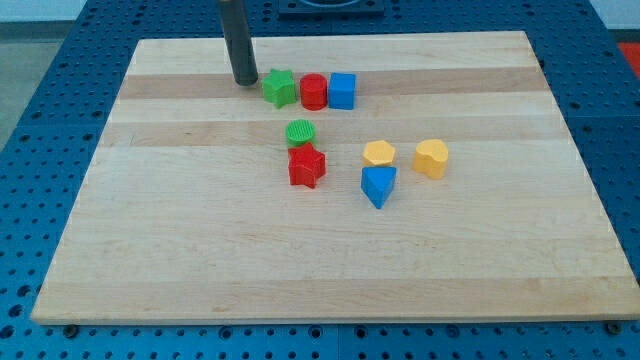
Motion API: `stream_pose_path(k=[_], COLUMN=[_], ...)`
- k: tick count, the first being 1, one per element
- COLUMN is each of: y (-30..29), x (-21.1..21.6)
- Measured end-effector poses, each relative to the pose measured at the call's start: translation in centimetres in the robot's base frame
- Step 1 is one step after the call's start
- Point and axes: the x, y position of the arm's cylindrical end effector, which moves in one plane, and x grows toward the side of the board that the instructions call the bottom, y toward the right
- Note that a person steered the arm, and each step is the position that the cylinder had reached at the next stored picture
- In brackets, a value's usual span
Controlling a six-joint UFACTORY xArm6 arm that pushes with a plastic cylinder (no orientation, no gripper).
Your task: Push the green star slightly to the down
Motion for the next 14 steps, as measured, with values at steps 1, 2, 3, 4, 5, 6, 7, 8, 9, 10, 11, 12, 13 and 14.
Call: stream_pose_path(k=[1,2,3,4,5,6,7,8,9,10,11,12,13,14], y=[0.5,0.7,1.3,2.0,2.4,2.5,2.5,2.5,2.5,2.5,2.5,2.5,2.5,2.5], x=[0.0,0.0,0.0,0.0,0.0,0.0,0.0,0.1,0.4,0.8,1.2,1.2,1.2,1.2])
